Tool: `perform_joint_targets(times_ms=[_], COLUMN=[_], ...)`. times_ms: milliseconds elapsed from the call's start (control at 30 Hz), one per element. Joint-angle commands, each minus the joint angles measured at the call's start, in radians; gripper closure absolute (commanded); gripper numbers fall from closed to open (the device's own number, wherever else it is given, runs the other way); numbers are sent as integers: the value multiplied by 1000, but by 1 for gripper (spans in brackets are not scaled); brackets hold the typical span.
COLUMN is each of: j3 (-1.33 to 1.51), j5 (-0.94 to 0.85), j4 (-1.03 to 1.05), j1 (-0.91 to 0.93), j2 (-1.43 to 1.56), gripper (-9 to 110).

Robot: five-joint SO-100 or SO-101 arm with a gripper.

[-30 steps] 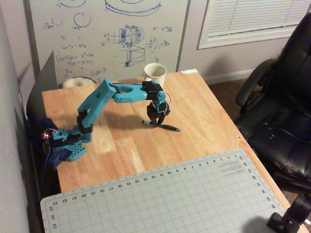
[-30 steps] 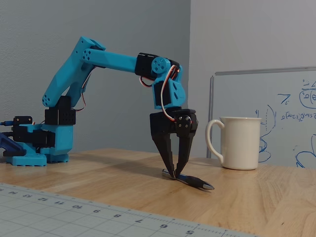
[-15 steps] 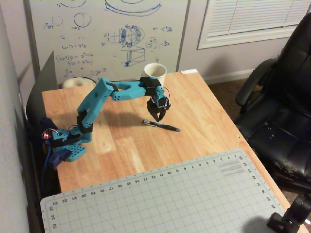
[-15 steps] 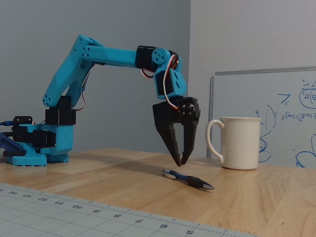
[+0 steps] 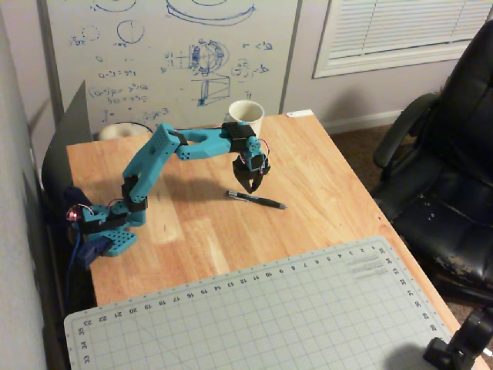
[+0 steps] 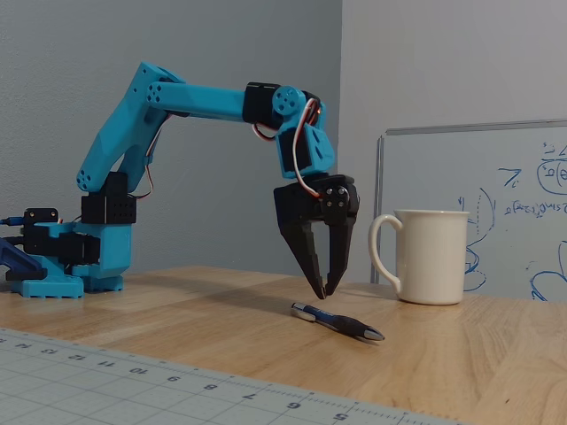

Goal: Touch the pen.

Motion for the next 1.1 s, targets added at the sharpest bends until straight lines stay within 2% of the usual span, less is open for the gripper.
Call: perform_joint_targets(times_ms=[0,1067], j3=[-87,-89], j5=[8,9], j4=[-9,-9], j1=[-9,-37], j2=[35,-15], gripper=[101,101])
